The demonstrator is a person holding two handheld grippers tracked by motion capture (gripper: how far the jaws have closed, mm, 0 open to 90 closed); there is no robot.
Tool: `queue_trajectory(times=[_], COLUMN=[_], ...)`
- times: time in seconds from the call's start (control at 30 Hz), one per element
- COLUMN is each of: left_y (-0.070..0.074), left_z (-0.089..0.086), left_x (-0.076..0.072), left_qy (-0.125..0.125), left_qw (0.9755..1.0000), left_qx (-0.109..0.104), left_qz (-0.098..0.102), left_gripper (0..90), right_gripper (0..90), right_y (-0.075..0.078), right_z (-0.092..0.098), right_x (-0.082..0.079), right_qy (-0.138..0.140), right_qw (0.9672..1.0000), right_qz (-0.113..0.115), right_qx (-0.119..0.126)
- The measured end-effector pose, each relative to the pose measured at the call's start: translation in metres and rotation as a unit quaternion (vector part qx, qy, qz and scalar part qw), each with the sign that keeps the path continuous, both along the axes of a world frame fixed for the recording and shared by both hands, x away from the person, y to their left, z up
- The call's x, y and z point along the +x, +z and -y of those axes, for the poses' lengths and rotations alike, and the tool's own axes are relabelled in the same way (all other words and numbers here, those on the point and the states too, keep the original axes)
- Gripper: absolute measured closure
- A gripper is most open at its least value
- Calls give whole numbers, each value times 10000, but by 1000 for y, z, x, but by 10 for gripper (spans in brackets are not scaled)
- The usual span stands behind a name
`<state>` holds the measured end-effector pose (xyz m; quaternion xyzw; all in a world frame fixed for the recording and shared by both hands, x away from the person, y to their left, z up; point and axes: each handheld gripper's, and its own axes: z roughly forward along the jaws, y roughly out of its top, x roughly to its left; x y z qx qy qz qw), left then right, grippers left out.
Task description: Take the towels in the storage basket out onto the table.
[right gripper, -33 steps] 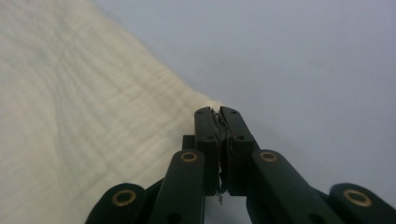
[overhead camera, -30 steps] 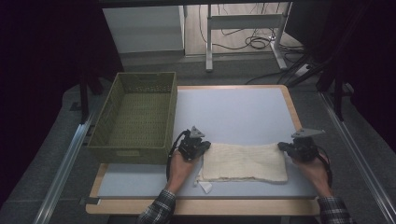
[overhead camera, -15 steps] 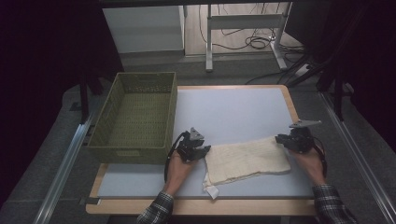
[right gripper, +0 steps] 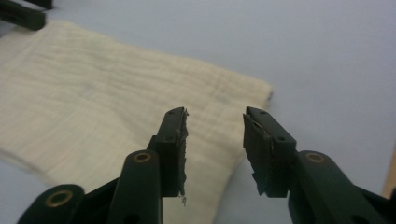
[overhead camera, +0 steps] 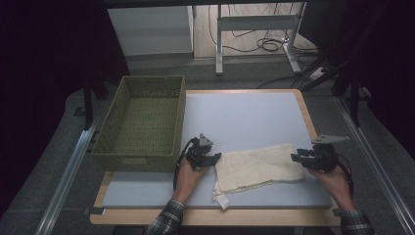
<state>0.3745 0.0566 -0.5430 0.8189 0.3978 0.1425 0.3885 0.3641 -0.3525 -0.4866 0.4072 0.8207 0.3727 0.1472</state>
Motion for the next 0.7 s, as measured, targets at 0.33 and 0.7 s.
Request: queue_trajectory(times=[0.33,0.7], left_y=[-1,-1], left_z=[-1,-1], left_x=[0,0], left_qy=[1,3], left_qw=[10000,10000], left_qx=[-33,-45], left_qz=[-9,-9], left_gripper=[482,481], right_gripper=[484,475], right_y=[-1,-7], right_z=[-22,-71], right_x=[-28,-45], right_qy=[336,992], right_qw=[9994,9951], right_qz=[-42,-23], right_qx=[117,55])
